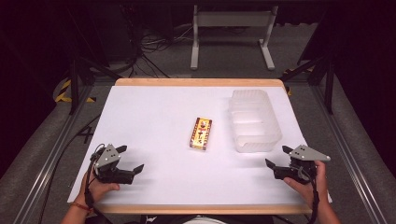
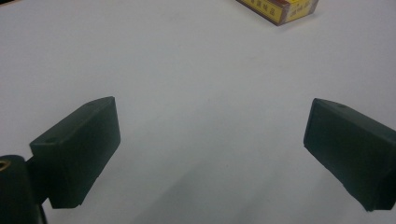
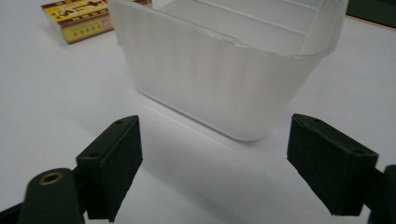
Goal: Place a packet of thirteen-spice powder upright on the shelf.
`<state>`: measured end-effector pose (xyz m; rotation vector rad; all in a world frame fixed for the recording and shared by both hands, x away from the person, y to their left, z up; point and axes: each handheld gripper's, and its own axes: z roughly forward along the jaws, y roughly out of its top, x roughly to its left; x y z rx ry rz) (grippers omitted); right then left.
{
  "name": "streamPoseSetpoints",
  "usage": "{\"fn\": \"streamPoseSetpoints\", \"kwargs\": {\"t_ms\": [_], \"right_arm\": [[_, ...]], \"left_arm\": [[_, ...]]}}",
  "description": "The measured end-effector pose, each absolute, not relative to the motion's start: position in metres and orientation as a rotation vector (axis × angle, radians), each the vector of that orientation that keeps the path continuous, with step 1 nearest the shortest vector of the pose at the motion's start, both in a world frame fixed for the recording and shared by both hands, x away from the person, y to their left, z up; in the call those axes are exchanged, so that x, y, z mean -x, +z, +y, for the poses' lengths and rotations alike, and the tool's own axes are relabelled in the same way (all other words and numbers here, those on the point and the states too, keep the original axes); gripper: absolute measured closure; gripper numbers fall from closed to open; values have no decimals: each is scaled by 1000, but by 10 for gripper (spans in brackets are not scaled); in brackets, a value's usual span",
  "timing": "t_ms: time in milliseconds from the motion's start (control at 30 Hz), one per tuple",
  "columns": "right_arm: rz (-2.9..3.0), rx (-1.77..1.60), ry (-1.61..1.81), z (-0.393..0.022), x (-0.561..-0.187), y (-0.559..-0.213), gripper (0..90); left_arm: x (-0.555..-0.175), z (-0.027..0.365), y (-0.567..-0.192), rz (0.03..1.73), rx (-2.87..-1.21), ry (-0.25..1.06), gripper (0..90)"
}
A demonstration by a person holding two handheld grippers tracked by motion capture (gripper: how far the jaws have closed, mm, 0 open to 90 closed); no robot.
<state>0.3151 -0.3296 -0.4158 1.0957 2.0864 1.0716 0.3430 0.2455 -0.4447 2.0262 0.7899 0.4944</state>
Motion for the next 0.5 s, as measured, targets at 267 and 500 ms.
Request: {"fn": "streamPoseSetpoints", "kwargs": {"t_ms": [267,500], "right_arm": [[2147,-1045,1115,-315,-307,-412,185],[2241,-967,1121,-280,-298,-404,201]], "left_arm": [[-342,242,-445,779,-2033,487,45],[-341,241,-446,774,-2038,486,45]]}}
